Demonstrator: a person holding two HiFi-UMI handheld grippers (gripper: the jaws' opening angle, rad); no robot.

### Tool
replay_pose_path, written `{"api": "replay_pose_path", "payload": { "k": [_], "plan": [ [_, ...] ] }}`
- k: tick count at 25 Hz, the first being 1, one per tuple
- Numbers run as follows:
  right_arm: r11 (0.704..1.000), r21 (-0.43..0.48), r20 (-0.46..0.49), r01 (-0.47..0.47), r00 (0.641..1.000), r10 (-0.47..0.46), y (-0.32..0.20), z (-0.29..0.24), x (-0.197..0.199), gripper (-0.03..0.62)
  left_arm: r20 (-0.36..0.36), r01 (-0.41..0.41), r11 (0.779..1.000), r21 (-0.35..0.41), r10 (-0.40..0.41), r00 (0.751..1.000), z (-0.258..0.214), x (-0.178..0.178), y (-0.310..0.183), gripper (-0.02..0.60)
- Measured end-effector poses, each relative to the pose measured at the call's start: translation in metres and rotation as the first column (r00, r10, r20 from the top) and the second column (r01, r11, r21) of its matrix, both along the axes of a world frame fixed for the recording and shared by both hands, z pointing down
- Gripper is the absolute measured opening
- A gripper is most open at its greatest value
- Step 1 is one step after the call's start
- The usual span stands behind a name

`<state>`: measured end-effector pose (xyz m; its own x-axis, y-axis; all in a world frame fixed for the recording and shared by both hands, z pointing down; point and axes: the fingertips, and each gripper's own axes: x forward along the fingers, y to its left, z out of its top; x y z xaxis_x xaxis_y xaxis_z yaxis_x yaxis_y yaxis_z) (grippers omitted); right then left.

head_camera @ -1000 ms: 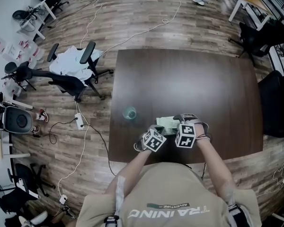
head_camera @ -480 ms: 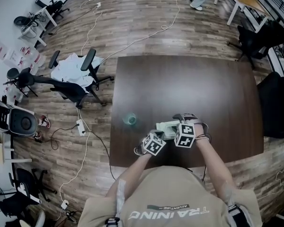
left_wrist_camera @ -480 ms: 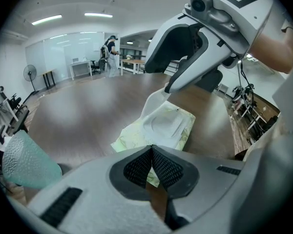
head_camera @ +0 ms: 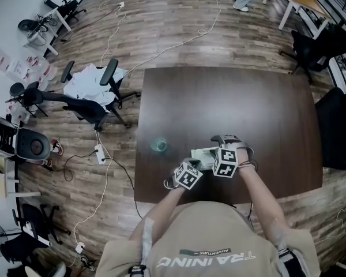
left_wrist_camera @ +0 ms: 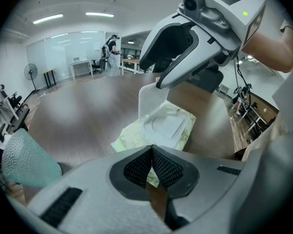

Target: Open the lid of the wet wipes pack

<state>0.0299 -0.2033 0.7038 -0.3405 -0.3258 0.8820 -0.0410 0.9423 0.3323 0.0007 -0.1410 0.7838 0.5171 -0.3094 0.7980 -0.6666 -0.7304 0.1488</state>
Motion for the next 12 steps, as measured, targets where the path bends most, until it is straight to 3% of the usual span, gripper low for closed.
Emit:
{"api": "replay_pose_path", "payload": {
  "k": [12],
  "plan": [
    [1.0, 0.012, 0.003, -0.001, 1.0, 0.001, -0.015, 0.001, -0.002, 0.199, -0.018, 0.006, 0.999, -0.038, -0.007, 1.0, -0.001, -0.001, 0.0, 0.009]
  ]
}}
